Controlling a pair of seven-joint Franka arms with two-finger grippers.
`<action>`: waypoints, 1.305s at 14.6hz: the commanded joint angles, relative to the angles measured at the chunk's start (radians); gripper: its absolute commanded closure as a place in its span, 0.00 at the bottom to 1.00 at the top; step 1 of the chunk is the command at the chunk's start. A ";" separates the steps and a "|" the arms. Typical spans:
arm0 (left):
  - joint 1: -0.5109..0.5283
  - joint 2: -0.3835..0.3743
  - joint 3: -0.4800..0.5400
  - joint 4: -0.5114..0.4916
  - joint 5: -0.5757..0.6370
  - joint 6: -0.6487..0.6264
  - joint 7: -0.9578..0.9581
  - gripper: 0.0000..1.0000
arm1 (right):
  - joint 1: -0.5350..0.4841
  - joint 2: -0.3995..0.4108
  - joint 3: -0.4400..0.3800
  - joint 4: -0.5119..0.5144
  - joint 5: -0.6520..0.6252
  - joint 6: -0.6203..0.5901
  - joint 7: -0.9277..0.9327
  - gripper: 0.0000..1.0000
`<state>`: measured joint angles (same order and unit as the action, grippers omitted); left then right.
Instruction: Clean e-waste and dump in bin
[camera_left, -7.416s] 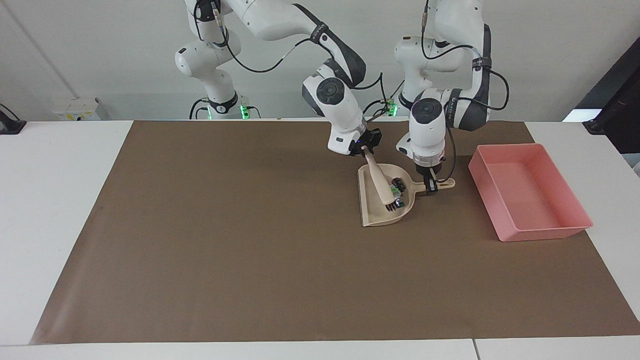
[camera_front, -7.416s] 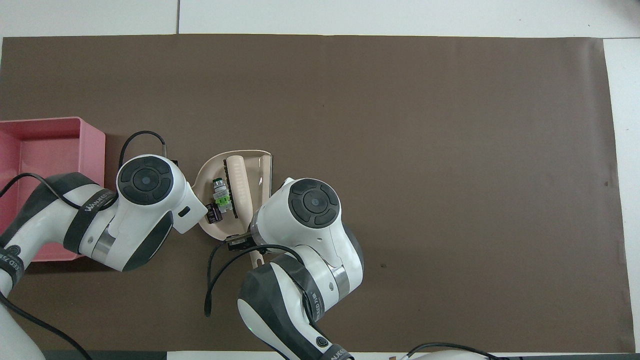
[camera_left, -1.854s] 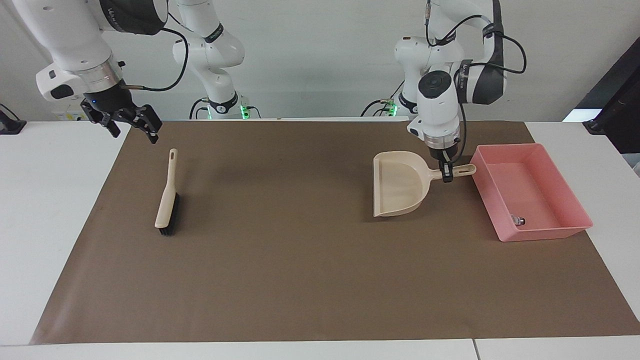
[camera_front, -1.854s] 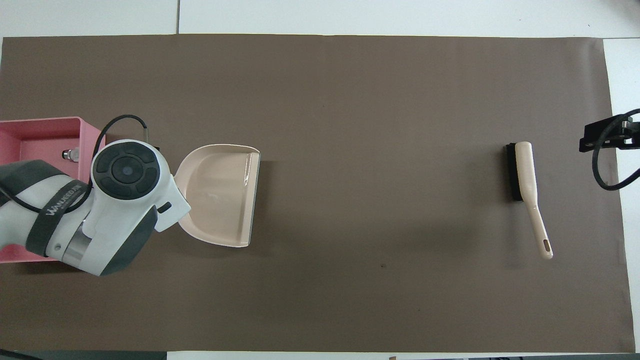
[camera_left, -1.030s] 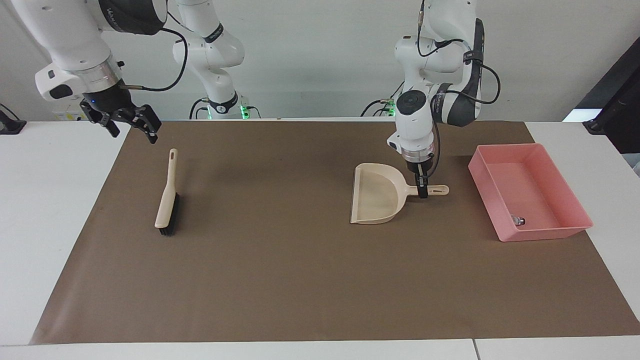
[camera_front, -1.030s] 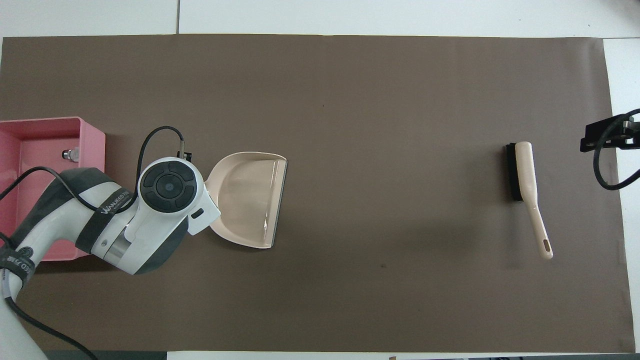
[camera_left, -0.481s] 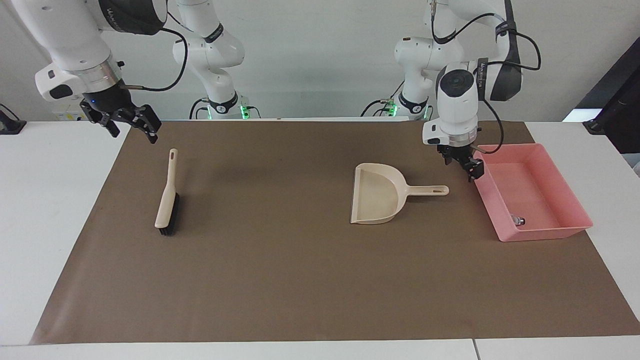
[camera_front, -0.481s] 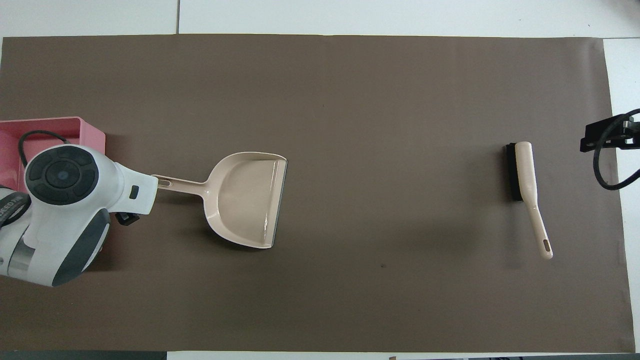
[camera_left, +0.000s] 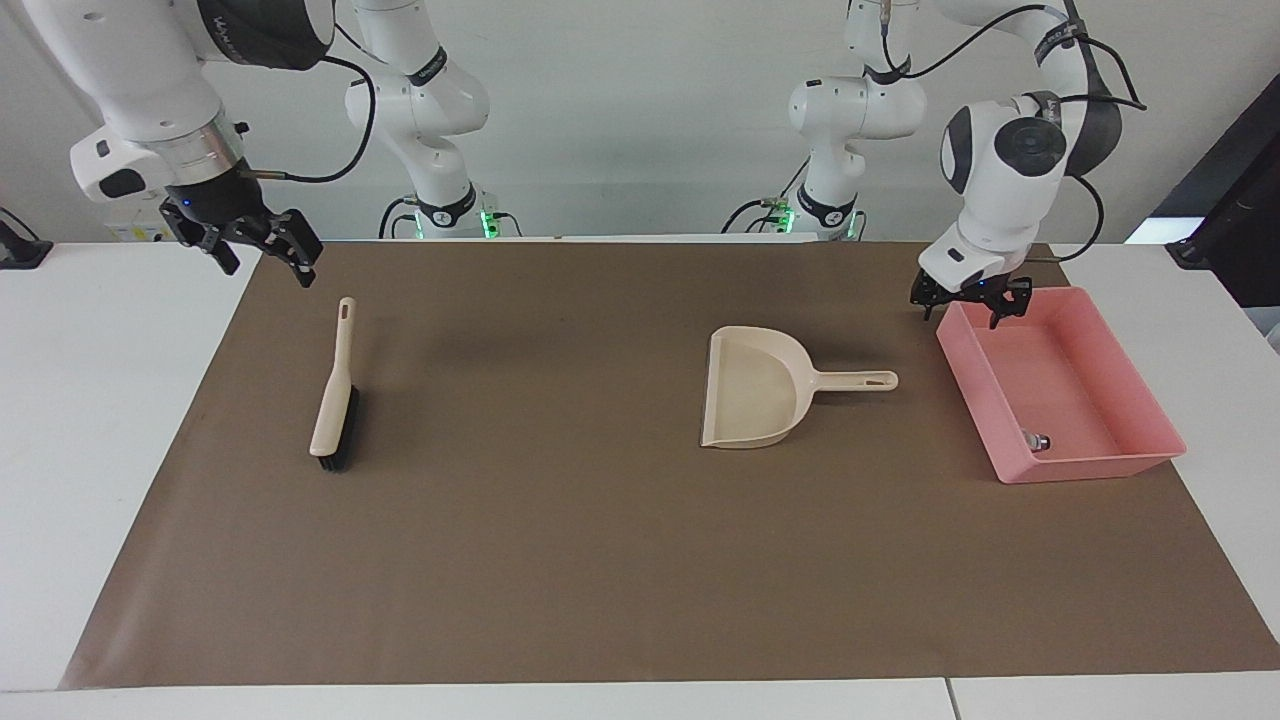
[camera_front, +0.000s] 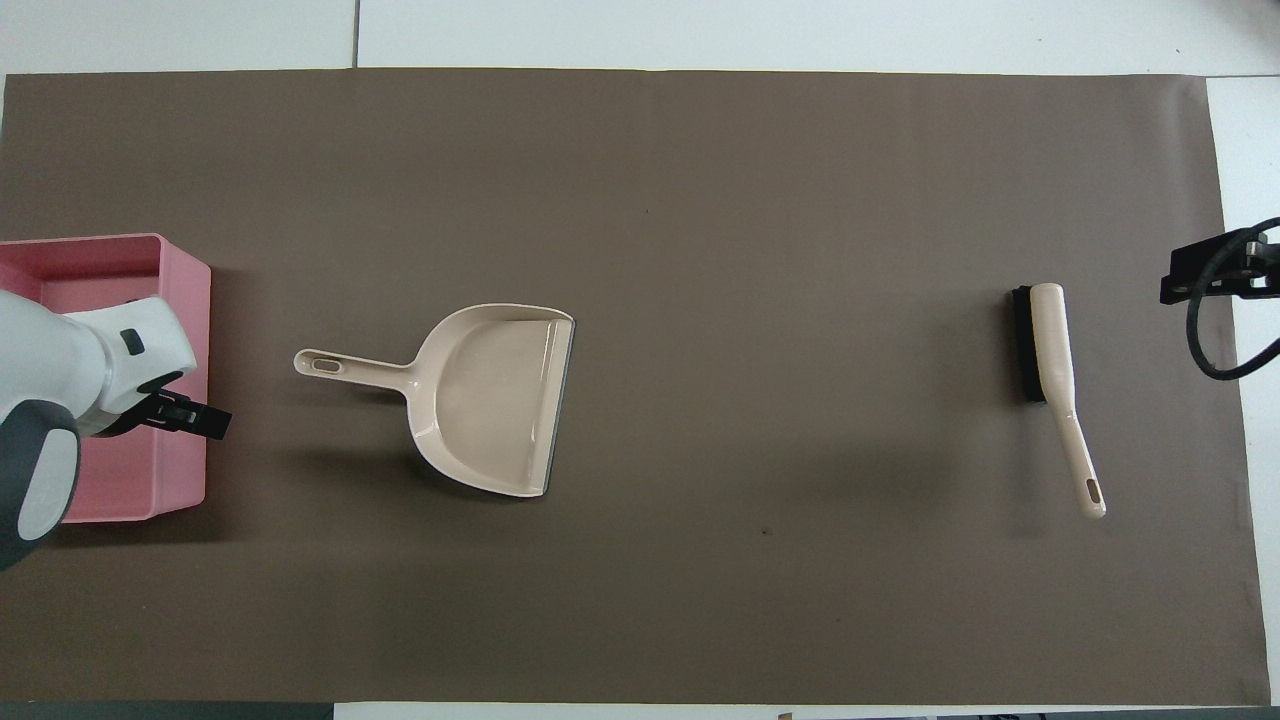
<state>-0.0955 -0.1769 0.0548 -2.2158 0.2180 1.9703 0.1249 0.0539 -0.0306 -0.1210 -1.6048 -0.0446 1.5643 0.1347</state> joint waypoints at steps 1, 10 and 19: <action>0.052 0.010 -0.007 0.063 -0.104 -0.008 -0.120 0.01 | -0.017 -0.006 0.015 0.005 0.000 -0.020 0.016 0.00; 0.119 0.139 -0.007 0.524 -0.207 -0.310 -0.116 0.01 | -0.023 -0.005 0.015 0.006 0.003 -0.010 0.019 0.00; 0.093 0.131 -0.020 0.568 -0.203 -0.398 -0.108 0.01 | -0.019 -0.002 0.014 0.016 0.035 -0.027 0.014 0.00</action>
<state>0.0145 -0.0429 0.0291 -1.6447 0.0177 1.5897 0.0179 0.0466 -0.0306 -0.1189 -1.5994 -0.0205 1.5635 0.1350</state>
